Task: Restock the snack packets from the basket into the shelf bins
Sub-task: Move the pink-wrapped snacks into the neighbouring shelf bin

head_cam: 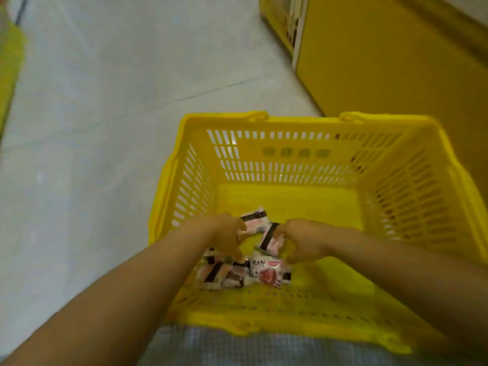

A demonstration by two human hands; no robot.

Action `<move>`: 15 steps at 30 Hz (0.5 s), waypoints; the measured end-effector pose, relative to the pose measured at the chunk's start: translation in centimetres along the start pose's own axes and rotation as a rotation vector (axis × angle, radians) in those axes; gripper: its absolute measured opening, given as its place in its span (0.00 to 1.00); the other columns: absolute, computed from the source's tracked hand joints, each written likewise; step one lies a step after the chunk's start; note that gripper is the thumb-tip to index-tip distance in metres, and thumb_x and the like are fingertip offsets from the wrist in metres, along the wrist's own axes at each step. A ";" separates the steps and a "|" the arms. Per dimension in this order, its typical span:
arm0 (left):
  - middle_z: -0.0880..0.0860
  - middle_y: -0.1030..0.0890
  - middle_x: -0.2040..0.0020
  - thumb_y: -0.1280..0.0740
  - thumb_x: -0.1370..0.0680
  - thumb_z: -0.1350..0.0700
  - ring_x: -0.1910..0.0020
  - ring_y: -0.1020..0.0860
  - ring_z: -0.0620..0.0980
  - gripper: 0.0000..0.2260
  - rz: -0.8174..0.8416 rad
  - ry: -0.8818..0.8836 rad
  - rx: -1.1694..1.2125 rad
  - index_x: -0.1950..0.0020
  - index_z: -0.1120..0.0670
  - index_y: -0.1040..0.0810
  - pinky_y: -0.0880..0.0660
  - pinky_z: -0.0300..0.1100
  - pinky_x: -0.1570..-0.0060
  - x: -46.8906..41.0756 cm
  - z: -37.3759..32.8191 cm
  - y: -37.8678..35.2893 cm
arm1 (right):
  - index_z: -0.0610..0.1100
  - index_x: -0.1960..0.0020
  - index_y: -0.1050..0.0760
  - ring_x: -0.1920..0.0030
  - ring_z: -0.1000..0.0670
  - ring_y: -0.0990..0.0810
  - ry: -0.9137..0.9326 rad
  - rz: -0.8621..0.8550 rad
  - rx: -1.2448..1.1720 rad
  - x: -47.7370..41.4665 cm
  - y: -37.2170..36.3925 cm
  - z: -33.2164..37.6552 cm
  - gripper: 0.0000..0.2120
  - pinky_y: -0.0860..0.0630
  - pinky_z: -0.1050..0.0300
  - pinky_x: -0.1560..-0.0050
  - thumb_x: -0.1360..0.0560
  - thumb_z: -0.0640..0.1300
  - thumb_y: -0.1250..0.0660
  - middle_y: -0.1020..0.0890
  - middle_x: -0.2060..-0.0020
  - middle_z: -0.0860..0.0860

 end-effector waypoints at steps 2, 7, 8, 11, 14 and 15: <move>0.54 0.36 0.29 0.28 0.28 0.45 0.32 0.32 0.58 0.32 0.083 -0.006 -0.099 0.27 0.48 0.36 0.31 0.54 0.36 -0.6 0.1 -0.9 | 0.46 0.28 0.35 0.39 0.44 0.25 0.042 0.035 -0.023 -1.7 -1.7 0.4 0.31 0.25 0.54 0.47 0.28 0.50 0.29 0.25 0.36 0.45; 0.54 0.43 0.26 0.27 0.31 0.39 0.33 0.34 0.58 0.37 0.321 -0.003 -0.294 0.27 0.46 0.37 0.29 0.52 0.43 -1.4 0.4 -2.8 | 0.46 0.27 0.35 0.52 0.51 0.25 0.095 0.033 -0.118 -4.1 -4.3 1.0 0.31 0.32 0.62 0.61 0.26 0.52 0.31 0.21 0.44 0.48; 0.54 0.40 0.27 0.27 0.31 0.39 0.36 0.32 0.56 0.36 0.347 -0.001 -0.285 0.27 0.46 0.37 0.30 0.50 0.48 -1.6 0.4 -2.9 | 0.47 0.27 0.36 0.47 0.49 0.24 0.091 0.016 -0.122 -4.3 -4.6 1.0 0.31 0.30 0.61 0.58 0.26 0.53 0.31 0.22 0.40 0.48; 0.53 0.36 0.28 0.27 0.29 0.42 0.36 0.30 0.55 0.36 0.365 -0.013 -0.262 0.26 0.46 0.39 0.32 0.45 0.52 -2.1 0.4 -3.5 | 0.44 0.31 0.32 0.46 0.46 0.24 0.086 0.004 -0.103 -4.7 -5.6 1.4 0.28 0.29 0.55 0.52 0.27 0.55 0.30 0.24 0.42 0.46; 0.53 0.34 0.28 0.27 0.28 0.46 0.35 0.30 0.56 0.36 0.343 -0.036 -0.251 0.24 0.48 0.41 0.30 0.46 0.50 -2.4 0.1 -4.0 | 0.43 0.33 0.32 0.52 0.49 0.28 0.067 0.006 -0.151 -4.7 -5.9 1.7 0.29 0.30 0.56 0.54 0.28 0.55 0.29 0.24 0.47 0.46; 0.53 0.34 0.28 0.27 0.27 0.48 0.34 0.29 0.56 0.36 0.334 -0.043 -0.229 0.24 0.49 0.41 0.30 0.45 0.50 -2.4 0.1 -4.0 | 0.42 0.32 0.33 0.50 0.48 0.26 0.057 0.022 -0.162 -4.7 -5.9 1.8 0.31 0.28 0.55 0.52 0.28 0.55 0.29 0.23 0.45 0.45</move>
Point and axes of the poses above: each hand's wrist, its own x-axis away from the middle knuckle, its own y-axis out of the back of the hand, z = x × y, the point moved 3 cm from there along -x, towards the middle knuckle
